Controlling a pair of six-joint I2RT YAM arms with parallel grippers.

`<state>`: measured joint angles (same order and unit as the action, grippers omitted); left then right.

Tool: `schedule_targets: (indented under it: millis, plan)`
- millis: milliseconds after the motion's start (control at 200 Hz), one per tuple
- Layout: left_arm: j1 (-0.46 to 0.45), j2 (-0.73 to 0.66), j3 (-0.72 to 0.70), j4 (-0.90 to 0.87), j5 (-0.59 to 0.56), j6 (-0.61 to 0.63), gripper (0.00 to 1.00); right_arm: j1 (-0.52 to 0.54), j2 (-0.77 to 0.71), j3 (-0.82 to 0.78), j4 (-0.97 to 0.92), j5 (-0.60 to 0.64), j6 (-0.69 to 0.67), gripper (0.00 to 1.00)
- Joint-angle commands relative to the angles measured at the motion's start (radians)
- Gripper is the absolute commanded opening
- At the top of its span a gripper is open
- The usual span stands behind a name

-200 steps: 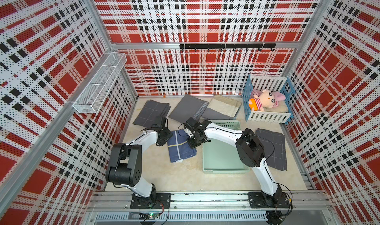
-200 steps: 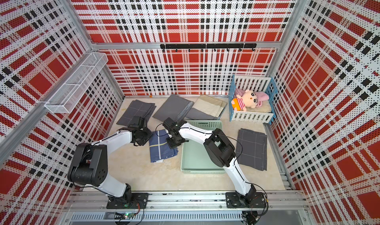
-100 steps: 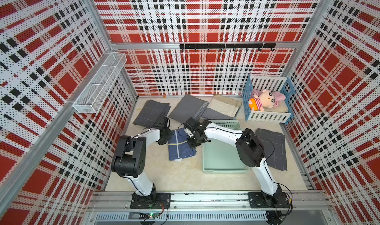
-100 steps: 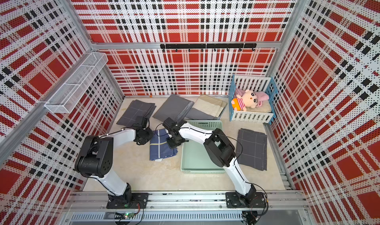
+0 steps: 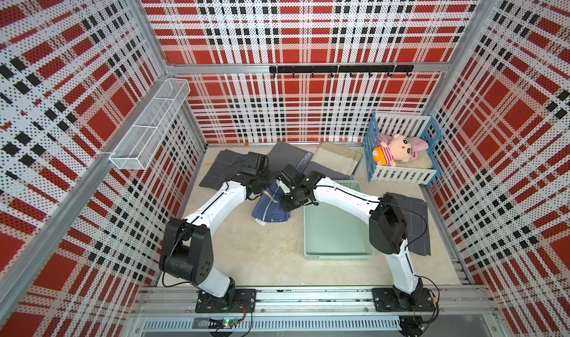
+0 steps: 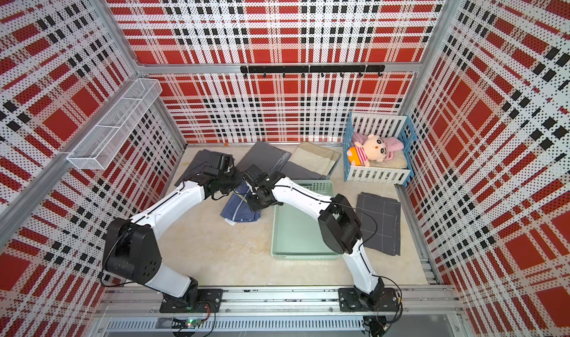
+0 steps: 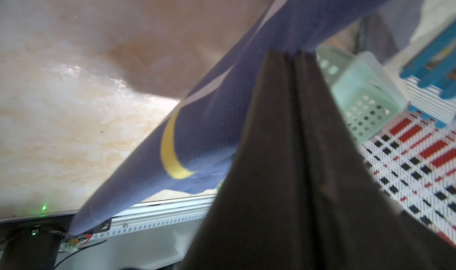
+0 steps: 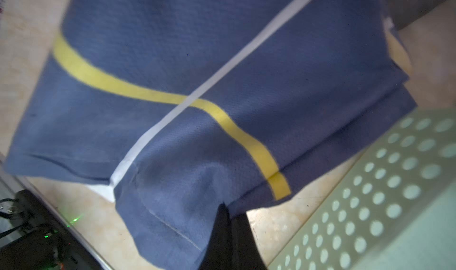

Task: Put the folded pillowcase in the basket
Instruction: Pick up the pillowcase at the center of the board, then place the pillowcase in the basket.

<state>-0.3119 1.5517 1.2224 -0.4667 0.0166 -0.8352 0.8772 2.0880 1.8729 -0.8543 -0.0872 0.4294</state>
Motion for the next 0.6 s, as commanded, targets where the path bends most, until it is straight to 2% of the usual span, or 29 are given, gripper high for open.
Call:
schedule_targets:
  millis: [0,155,401,596]
  plan:
    - [-0.033,-0.011,0.043,-0.05,0.032,-0.041,0.0,-0.021,-0.078,0.013,-0.045,0.041,0.023,0.0]
    - [-0.144,0.023,0.125,-0.049,0.046,-0.081,0.0,-0.048,-0.2,-0.067,-0.079,0.087,0.077,0.0]
    - [-0.319,0.13,0.229,-0.026,0.059,-0.142,0.0,-0.097,-0.474,-0.385,-0.101,0.128,0.212,0.0]
    - [-0.416,0.239,0.235,0.036,0.105,-0.177,0.0,-0.161,-0.626,-0.626,-0.102,0.128,0.291,0.0]
